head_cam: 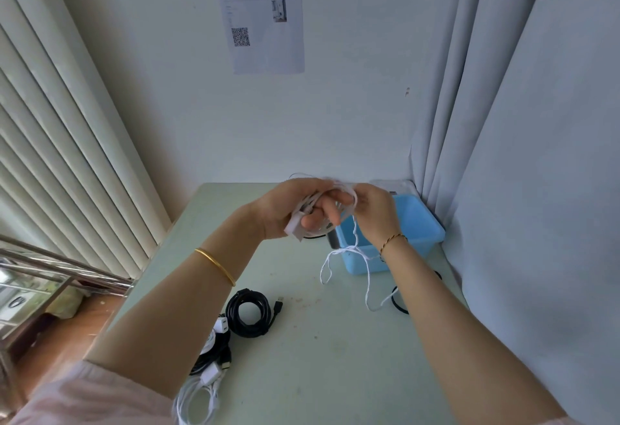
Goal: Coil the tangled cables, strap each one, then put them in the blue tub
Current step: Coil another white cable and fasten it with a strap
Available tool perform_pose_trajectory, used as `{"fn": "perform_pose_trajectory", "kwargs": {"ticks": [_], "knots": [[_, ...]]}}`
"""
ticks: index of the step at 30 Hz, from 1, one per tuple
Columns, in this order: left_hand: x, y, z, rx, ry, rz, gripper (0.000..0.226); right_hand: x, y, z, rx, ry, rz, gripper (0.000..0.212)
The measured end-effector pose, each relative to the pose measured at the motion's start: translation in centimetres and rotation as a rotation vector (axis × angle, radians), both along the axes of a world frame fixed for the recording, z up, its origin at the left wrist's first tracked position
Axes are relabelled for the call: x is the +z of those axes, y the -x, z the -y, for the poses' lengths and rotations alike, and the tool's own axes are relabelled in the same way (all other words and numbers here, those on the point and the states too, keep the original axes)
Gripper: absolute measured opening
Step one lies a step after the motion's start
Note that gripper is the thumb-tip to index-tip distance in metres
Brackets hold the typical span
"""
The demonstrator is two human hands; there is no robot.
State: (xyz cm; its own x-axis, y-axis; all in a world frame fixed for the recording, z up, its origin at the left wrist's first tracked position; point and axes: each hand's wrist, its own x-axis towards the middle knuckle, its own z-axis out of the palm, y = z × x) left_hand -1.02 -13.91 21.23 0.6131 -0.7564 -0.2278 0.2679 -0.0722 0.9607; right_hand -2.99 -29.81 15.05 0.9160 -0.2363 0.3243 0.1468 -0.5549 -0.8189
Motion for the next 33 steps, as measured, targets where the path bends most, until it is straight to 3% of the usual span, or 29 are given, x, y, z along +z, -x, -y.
{"fn": "perform_pose_trajectory", "kwargs": {"ticks": [2,5,9,13,16,21,25,28,30,31,33], "knots": [[0.1,-0.5,-0.3,0.054,0.184,-0.096,0.036,-1.2,0.1,-0.1,0.041,0.012,-0.133,0.027],[0.5,-1.6,-0.6,0.187,0.413,-0.239,0.042,-3.2,0.9,-0.3,0.141,-0.171,-0.279,0.023],[-0.3,-2.1,-0.9,0.333,0.474,-0.130,0.037,-3.1,1.9,-1.0,0.357,-0.330,-0.357,0.018],[-0.9,-2.3,-0.8,0.454,0.496,-0.084,0.019,-0.9,2.8,-1.7,0.460,-0.292,-0.401,0.015],[-1.2,-2.4,-0.5,0.560,0.413,0.004,0.005,0.8,3.2,-1.8,0.502,-0.170,-0.411,0.020],[-2.3,-2.1,0.5,0.631,0.055,0.403,0.040,2.0,3.4,-1.5,0.561,-0.089,-0.474,0.017],[-2.4,-1.5,0.5,0.631,-0.196,0.722,0.036,2.3,3.3,-0.3,0.546,0.010,-0.465,0.014],[-2.5,-1.5,-0.1,0.512,-0.470,0.939,0.023,2.7,3.1,0.1,0.447,0.052,-0.356,0.010],[-2.2,-1.1,-0.3,0.394,-0.646,0.976,0.008,3.2,2.7,0.3,0.291,0.216,-0.207,0.015],[-2.0,-0.7,-0.2,0.345,-0.636,0.919,0.008,3.6,2.4,0.5,0.196,0.327,-0.124,0.015],[-1.5,-0.1,0.0,0.253,-0.432,0.683,0.014,4.3,2.1,0.5,0.056,0.458,0.021,0.016]]}}
